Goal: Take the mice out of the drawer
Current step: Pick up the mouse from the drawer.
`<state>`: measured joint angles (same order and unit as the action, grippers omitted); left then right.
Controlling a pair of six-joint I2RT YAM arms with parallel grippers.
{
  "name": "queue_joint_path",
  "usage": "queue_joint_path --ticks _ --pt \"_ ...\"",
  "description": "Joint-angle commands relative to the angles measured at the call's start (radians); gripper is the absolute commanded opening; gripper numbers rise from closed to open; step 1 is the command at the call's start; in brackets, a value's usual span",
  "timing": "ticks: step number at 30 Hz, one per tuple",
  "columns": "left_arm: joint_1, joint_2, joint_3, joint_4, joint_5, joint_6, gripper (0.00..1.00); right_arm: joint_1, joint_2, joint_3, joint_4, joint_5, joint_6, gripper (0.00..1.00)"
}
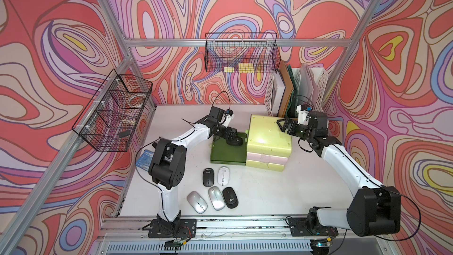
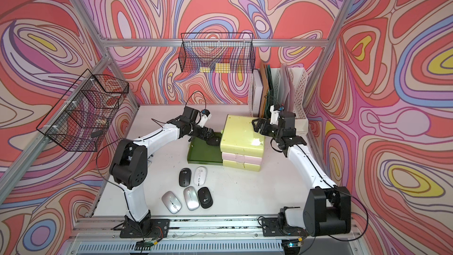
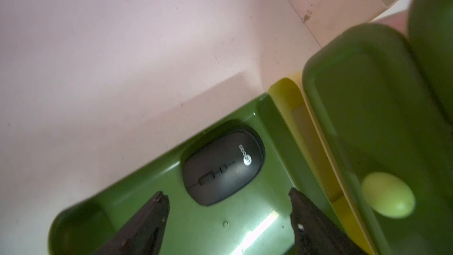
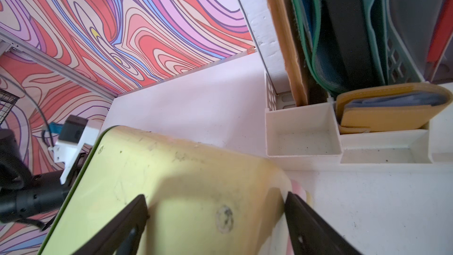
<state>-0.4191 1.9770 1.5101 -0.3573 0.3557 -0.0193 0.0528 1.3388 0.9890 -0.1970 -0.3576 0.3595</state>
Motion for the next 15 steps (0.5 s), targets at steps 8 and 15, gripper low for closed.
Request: queue_joint_path --ticks 8,15 --pt "-0.001 0.13 0.079 -0.048 0.116 0.032 0.82 0.028 0.065 -0.062 -0.276 0.031 -0.049 0.91" --pt "-0.001 0.173 0.084 -0.002 0.106 0.034 0.81 0.027 0.071 -0.06 -0.278 0.032 -0.05 0.91"
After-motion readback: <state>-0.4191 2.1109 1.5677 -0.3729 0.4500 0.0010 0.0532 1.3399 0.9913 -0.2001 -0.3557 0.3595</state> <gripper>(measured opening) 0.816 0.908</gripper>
